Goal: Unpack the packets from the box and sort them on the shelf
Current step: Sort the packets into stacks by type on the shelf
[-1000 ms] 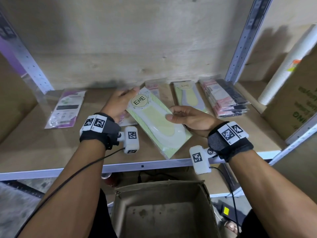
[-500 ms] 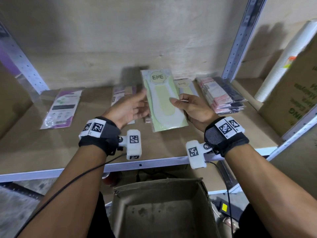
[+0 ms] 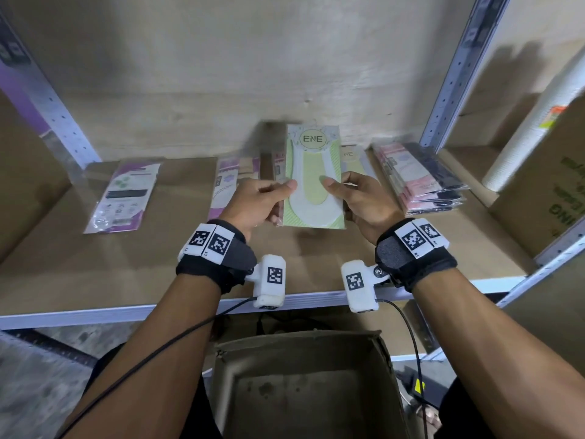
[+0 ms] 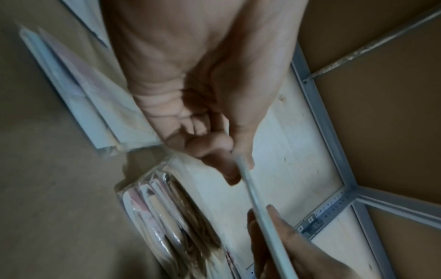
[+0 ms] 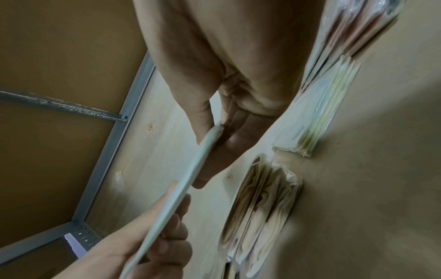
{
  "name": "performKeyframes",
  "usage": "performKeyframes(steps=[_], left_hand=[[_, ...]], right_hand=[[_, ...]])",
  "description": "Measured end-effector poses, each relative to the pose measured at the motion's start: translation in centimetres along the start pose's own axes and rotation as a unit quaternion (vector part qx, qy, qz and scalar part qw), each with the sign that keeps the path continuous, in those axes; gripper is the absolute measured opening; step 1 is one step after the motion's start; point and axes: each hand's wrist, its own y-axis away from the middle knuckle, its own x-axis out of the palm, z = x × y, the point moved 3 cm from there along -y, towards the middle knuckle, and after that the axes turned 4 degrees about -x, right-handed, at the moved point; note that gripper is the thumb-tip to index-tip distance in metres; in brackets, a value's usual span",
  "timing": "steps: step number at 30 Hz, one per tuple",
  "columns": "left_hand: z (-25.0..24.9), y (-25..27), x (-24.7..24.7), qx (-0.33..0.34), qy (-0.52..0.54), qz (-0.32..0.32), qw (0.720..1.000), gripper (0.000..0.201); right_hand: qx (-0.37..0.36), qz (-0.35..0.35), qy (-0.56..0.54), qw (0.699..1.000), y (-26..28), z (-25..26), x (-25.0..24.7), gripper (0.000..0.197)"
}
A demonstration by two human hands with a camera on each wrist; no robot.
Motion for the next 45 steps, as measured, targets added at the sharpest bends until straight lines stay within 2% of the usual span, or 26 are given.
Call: performKeyframes(steps=[3, 6, 9, 12, 15, 19, 23, 26, 29, 31, 34, 37, 39, 42, 45], left_hand=[[-0.8, 0.0, -0.2, 0.036, 0.008, -0.002, 0.999, 0.025], [-1.1, 0.1, -0.3, 0.039, 0.016, 0.023, 0.999, 0.023], [-0.8, 0.1, -1.1, 0.028, 0.015, 0.019, 0.999, 0.014], [-0.6, 0.0, -2.1, 0.014, 0.009, 0.020, 1.000, 0.018], [-0.7, 0.0, -2.8, 0.010, 0.013, 0.013, 1.000, 0.023], [-2.0, -0.1, -2.6, 0.010, 0.007, -0.007, 1.000, 0.025], [-4.1, -1.0, -2.7, 0.048, 0.020, -0.056, 0.997, 0.027], [-4.9, -1.6, -1.9, 0.051, -0.011, -0.032, 0.998, 0.033], [-5.9, -2.2, 0.1, 0.044, -0.077, -0.017, 0.996, 0.027], [-6.5, -3.1, 1.8, 0.031, -0.116, -0.007, 0.993, 0.024], [-6.9, -4.6, 4.3, -0.017, -0.121, 0.017, 0.992, 0.025], [-7.0, -5.9, 6.7, -0.023, -0.143, 0.003, 0.989, 0.026], [-6.8, -6.6, 8.1, -0.027, -0.192, 0.001, 0.981, 0.031], [-6.5, -7.5, 9.4, -0.051, -0.310, 0.002, 0.949, 0.046], [-6.6, -8.0, 10.4, -0.049, -0.406, -0.017, 0.912, 0.050]], right_hand=[[-0.020, -0.005, 0.004, 1.000, -0.4, 0.5, -0.1, 0.024], [-0.030, 0.006, 0.002, 1.000, -0.7, 0.9, -0.2, 0.022], [-0.005, 0.071, 0.005, 0.997, -1.0, 0.8, -0.4, 0.022], [0.002, 0.127, 0.030, 0.992, -1.2, 0.7, -0.5, 0.038], [-0.010, 0.067, 0.057, 0.996, -1.7, 0.9, -0.4, 0.044], [-0.044, -0.007, 0.082, 0.996, -2.6, 1.2, 0.3, 0.035], [-0.096, -0.045, 0.075, 0.992, -3.5, 2.0, 0.8, 0.032], [-0.109, -0.076, 0.100, 0.986, -4.1, 2.3, -0.5, 0.026], [-0.089, -0.086, 0.122, 0.985, -4.6, 2.4, -2.8, 0.024], [-0.069, -0.082, 0.129, 0.986, -4.8, 2.4, -4.2, 0.035], [-0.057, -0.094, 0.158, 0.981, -5.3, 2.4, -6.1, 0.041], [-0.033, -0.136, 0.214, 0.967, -5.8, 2.0, -7.7, 0.043], [-0.019, -0.166, 0.268, 0.949, -5.9, 1.9, -8.7, 0.040], [-0.009, -0.180, 0.383, 0.906, -5.8, 2.2, -9.4, 0.033], [0.021, -0.160, 0.415, 0.895, -5.7, 2.1, -9.1, 0.033]])
